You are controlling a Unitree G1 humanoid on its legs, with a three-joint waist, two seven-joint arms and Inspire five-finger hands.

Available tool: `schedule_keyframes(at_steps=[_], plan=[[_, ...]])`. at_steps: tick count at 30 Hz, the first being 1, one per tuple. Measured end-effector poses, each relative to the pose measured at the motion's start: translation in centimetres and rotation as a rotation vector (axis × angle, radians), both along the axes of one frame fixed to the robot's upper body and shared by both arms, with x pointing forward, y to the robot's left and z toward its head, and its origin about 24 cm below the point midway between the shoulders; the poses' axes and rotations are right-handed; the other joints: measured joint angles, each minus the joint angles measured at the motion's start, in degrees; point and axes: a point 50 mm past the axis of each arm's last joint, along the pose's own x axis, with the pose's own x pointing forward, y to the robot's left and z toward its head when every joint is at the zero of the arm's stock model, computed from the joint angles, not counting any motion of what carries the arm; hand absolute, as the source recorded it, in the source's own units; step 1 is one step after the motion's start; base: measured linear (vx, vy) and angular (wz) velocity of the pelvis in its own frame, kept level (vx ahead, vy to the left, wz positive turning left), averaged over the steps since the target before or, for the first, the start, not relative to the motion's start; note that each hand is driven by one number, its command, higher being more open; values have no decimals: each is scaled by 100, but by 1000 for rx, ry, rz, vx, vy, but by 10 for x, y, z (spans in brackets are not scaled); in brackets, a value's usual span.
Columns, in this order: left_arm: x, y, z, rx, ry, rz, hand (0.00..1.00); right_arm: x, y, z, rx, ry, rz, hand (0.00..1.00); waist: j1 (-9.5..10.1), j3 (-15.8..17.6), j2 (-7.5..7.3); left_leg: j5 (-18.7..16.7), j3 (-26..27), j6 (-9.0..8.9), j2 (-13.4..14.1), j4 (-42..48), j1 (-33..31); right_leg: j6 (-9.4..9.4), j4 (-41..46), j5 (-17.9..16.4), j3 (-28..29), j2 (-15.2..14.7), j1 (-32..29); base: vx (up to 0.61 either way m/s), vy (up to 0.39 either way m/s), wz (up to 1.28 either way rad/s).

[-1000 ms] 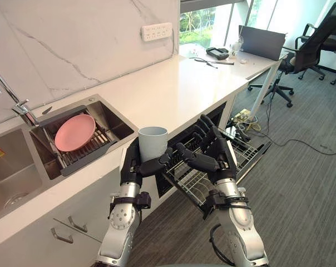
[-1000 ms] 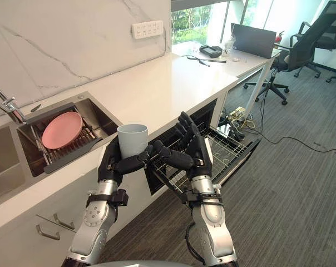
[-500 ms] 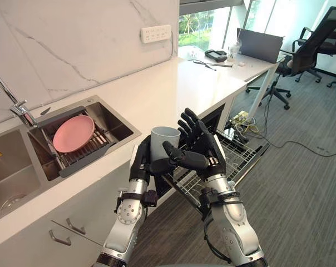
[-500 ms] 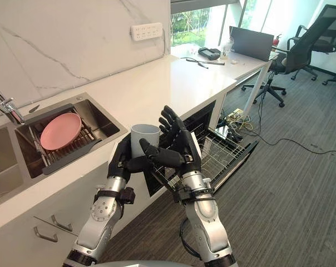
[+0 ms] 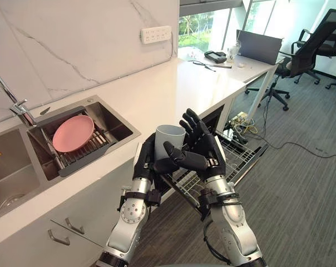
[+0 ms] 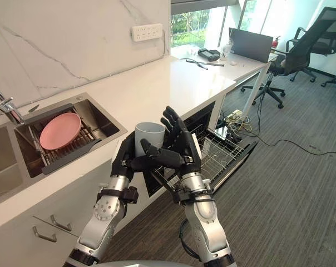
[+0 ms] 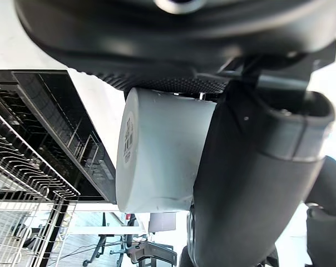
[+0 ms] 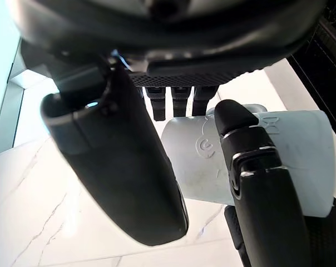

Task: Walk over to the sink, pick up the cup, carry it to the dishwasher, place the cup inside the dishwasher, then close the dishwasher door

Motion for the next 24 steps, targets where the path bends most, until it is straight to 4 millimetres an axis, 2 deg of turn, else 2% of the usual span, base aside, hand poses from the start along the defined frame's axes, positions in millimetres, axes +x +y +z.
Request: schedule_keyframes(at_steps=[16, 24], plan=[[-5, -15, -4, 38, 21, -69, 30, -5, -11, -10, -63, 17, -62, 90, -37, -60, -93, 3, 7, -4, -3, -12, -65, -4, 3, -3, 5, -3, -79, 0, 0, 0], [-8, -20, -6, 156, -1, -139, 30, -9, -17, -31, -43, 129, -59, 90, -47, -128, -178, 3, 12, -5, -8, -10, -138, -4, 9, -3, 10, -6, -160, 0, 0, 0]])
